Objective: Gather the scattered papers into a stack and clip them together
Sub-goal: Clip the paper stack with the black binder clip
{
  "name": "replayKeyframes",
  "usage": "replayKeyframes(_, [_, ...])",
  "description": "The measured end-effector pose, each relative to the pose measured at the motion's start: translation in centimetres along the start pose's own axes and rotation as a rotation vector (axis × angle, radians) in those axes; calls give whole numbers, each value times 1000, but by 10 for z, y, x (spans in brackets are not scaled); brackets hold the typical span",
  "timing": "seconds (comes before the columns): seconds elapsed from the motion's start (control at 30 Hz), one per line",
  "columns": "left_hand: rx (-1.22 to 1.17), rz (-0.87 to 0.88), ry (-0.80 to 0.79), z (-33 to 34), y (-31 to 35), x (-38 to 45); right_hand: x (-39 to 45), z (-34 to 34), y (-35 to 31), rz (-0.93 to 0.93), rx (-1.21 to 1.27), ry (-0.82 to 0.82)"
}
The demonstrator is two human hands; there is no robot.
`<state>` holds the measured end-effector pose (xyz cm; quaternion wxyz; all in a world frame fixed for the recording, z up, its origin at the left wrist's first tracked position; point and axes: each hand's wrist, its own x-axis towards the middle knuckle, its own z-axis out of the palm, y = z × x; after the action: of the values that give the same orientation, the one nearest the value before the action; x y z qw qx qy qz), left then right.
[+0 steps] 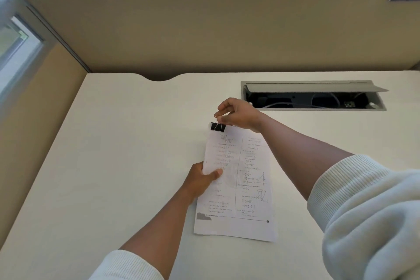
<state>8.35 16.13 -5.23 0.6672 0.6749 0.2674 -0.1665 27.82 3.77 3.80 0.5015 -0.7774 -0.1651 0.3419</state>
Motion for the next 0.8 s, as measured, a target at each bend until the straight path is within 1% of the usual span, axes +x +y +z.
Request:
replayKeyframes(0.17, [-7,35,62,7,11,-8,-18,-13,2,-35,-24,122])
replayKeyframes(0.23, [-21,39,72,3,17,-9,-25,-22,6,-25,-47,216])
replayKeyframes(0.37, [-87,45,87,-8,28,-11,-40,-39,17,28,-117,466])
replayKeyframes(0.43, [-114,37,92,-15,32,-11,-46,-44,22,84,-114,510])
replayKeyframes(0.5, [-144,31,99,-22,36,-9,-53,-47,28,168,-56,477])
replayKeyframes(0.63, [-198,46,86,-31,45,-4,-64,-39,39,323,104,314])
replayKeyframes(0.8, [-280,44,60,-37,55,8,-69,-17,56,390,239,162])
